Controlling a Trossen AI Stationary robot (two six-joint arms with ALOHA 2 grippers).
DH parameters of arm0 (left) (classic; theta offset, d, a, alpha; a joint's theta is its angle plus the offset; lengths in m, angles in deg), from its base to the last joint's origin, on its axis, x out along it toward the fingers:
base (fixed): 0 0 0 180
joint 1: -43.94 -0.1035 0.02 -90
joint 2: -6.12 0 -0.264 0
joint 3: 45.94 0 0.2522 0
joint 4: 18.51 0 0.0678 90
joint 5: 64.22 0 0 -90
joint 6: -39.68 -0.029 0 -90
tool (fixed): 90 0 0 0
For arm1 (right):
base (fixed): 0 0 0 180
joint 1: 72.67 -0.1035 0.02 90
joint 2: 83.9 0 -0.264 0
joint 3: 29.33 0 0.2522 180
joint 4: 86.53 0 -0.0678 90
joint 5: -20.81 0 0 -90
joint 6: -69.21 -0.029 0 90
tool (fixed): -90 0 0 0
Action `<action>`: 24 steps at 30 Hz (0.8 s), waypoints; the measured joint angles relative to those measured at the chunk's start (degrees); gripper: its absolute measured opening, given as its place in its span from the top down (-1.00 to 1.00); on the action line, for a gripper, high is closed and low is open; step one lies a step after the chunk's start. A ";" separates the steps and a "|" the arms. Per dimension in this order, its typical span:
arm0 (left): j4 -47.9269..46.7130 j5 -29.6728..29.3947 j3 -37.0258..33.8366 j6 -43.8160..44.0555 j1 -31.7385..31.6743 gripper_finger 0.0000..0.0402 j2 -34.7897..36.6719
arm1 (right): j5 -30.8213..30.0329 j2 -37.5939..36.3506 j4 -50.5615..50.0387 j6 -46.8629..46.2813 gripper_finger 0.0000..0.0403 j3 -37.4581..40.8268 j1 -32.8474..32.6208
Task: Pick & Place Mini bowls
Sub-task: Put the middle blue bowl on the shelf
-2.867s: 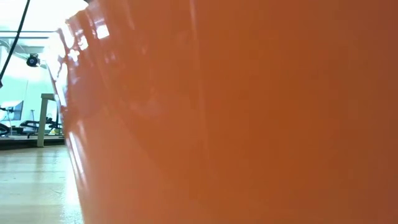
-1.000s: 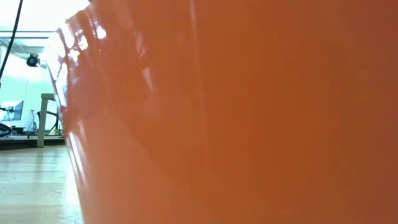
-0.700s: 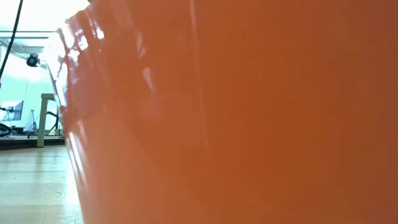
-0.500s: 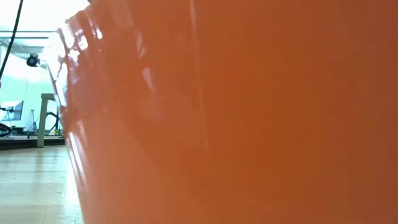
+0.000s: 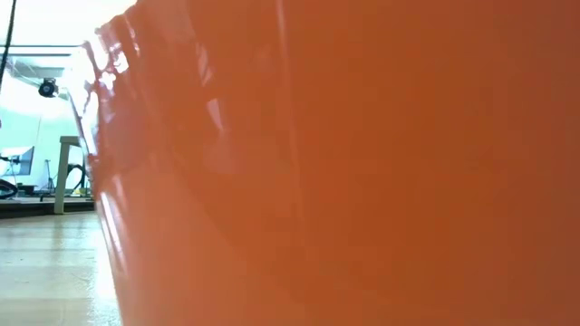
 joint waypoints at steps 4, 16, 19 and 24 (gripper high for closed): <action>1.44 0.25 1.31 1.89 3.27 0.75 4.32 | -2.18 -0.02 1.31 0.14 0.96 0.00 0.01; 4.50 0.00 0.78 11.81 20.45 0.75 17.67 | -2.32 -0.02 2.65 1.62 0.96 -0.04 0.00; 5.39 -1.35 0.76 13.55 24.70 0.75 19.49 | -2.31 0.07 2.65 1.54 0.96 -0.21 0.00; 5.58 -4.50 0.72 16.23 30.65 0.75 20.85 | -2.28 0.95 2.68 -2.93 0.96 -2.46 -0.02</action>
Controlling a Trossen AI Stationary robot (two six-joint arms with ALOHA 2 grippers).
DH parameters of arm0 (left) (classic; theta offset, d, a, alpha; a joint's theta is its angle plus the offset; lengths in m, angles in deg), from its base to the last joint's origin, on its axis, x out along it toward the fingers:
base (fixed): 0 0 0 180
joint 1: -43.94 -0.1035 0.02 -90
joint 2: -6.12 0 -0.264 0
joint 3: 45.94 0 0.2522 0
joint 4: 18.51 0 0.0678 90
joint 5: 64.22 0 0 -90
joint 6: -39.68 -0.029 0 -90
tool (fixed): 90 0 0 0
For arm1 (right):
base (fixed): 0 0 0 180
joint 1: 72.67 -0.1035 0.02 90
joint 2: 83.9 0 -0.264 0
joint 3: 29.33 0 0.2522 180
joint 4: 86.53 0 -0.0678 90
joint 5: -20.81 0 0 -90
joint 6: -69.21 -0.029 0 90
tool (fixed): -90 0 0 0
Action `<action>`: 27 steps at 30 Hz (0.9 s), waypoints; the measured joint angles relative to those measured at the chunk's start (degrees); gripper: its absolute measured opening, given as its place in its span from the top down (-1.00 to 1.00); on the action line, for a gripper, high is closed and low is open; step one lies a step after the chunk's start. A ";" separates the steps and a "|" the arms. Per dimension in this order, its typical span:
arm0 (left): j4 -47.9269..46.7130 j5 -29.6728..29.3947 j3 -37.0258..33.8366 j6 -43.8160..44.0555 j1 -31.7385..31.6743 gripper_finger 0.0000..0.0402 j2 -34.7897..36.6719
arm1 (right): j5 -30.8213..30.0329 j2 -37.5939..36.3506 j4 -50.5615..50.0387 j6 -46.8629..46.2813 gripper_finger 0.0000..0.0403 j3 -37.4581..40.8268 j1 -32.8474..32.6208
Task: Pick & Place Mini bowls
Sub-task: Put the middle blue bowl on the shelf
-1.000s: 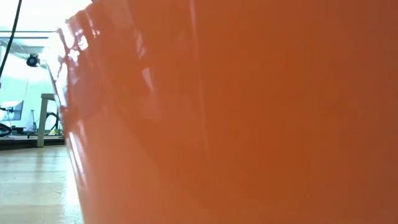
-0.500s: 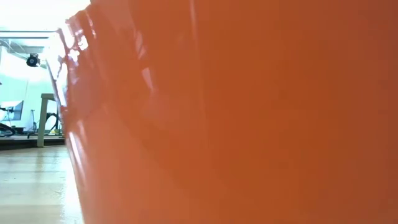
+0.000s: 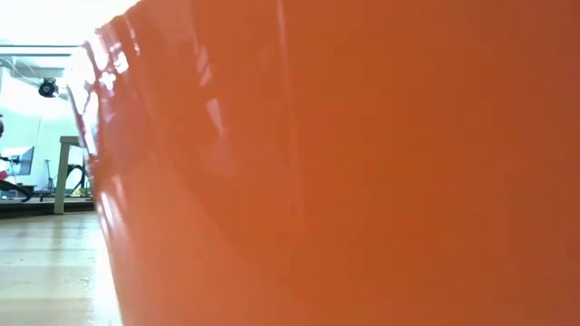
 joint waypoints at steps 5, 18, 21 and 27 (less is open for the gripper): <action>1.89 0.01 -0.58 1.09 5.07 0.75 -0.68 | 0.11 4.27 -0.81 0.31 0.96 -4.32 0.00; 13.37 0.01 -10.19 1.75 13.32 0.75 -1.56 | 0.29 24.96 -20.44 -11.17 0.96 -21.64 0.00; 18.05 0.03 -13.80 -0.34 14.86 0.75 -1.63 | 0.68 28.92 -28.26 -16.91 0.96 -25.84 0.00; 30.68 1.08 -22.77 -3.92 16.99 0.75 -1.71 | 6.08 35.04 -36.03 -21.14 0.96 -31.14 0.00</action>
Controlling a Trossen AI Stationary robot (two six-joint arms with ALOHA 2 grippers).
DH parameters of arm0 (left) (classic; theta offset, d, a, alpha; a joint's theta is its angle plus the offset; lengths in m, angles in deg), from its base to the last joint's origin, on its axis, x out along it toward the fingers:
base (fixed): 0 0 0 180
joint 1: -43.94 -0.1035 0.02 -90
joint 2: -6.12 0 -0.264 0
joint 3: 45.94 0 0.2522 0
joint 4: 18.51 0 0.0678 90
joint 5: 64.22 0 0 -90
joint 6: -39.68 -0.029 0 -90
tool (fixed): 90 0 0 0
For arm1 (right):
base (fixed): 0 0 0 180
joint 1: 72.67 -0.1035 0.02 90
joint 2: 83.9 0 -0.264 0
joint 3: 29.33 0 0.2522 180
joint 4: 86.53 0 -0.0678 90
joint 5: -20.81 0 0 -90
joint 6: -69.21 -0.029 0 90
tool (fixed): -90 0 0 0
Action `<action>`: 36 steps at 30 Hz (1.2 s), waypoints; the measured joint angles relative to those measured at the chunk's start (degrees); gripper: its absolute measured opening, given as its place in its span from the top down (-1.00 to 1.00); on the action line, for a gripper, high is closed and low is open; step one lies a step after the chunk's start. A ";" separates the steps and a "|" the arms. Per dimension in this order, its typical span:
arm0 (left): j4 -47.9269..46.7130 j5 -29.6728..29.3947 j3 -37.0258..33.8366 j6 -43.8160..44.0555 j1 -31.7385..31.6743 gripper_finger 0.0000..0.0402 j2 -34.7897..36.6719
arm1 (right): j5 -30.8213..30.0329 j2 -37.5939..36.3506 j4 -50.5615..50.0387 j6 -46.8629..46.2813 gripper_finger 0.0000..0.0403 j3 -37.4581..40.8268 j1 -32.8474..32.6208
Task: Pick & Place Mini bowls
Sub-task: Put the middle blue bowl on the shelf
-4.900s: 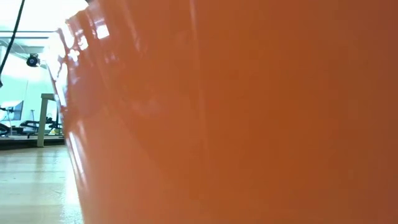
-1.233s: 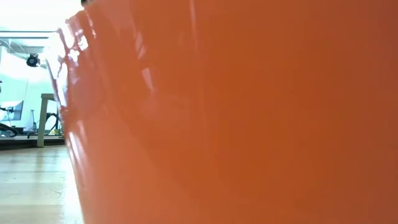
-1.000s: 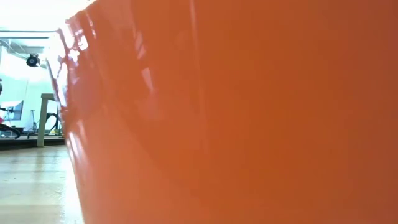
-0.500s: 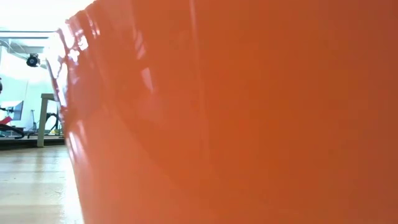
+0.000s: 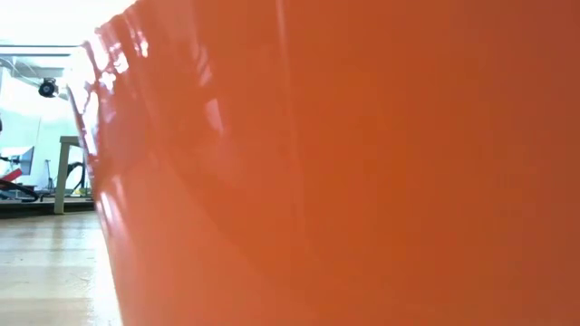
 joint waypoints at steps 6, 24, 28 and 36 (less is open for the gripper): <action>11.70 6.32 -8.30 1.45 0.19 0.75 -1.65 | 7.43 4.53 -0.66 0.30 0.96 -1.71 0.00; 15.91 8.68 -13.82 0.86 0.38 0.75 -10.02 | 10.17 21.79 -9.69 -12.71 0.96 -0.41 2.27; 15.80 8.72 -13.70 0.13 0.38 0.75 -9.98 | 16.18 27.46 -9.47 -11.50 0.96 -0.39 4.67; 15.58 8.72 -13.69 -0.30 0.38 0.75 -9.02 | 20.21 36.71 -6.06 -6.69 0.96 -0.35 8.83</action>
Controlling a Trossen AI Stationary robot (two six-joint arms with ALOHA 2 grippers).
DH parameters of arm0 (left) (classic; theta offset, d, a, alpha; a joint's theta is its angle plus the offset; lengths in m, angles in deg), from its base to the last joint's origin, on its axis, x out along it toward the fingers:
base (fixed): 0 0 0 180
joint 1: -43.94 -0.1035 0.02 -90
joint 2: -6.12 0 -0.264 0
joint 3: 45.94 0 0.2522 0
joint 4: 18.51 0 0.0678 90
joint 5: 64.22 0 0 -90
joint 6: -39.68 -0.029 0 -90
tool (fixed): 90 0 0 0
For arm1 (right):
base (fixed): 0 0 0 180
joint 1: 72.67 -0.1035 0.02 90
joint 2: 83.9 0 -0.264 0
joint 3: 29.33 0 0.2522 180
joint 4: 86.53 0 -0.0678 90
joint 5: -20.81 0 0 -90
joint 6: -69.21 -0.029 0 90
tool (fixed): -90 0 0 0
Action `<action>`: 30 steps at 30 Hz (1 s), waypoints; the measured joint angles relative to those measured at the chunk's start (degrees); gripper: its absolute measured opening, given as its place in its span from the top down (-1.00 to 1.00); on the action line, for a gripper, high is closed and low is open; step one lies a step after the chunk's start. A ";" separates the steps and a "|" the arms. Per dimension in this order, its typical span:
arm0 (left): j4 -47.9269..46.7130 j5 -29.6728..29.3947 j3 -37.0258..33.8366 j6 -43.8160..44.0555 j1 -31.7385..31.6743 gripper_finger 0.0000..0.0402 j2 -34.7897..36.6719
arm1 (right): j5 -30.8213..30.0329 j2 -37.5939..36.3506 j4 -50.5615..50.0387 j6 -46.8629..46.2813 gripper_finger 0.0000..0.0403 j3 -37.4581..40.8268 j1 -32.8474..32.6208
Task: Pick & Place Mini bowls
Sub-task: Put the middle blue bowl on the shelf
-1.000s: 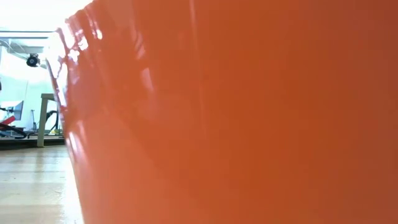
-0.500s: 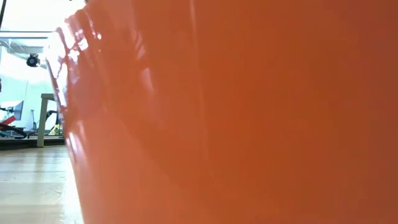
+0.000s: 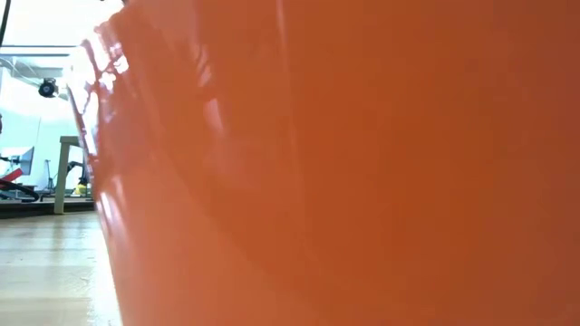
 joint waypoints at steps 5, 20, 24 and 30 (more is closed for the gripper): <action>-0.07 0.00 -0.04 0.04 0.00 0.75 0.34 | 1.63 5.06 6.52 4.07 0.96 0.00 2.41; -0.09 -0.02 -0.04 0.17 0.00 0.75 0.43 | 8.02 17.54 19.89 10.11 0.96 0.00 5.49; -0.13 -0.04 -0.07 0.70 0.00 0.75 0.43 | 8.43 19.42 24.16 10.47 0.96 0.00 5.43; -0.77 -0.04 -0.07 1.63 0.00 0.75 0.43 | 8.42 20.23 28.55 11.54 0.96 0.00 5.42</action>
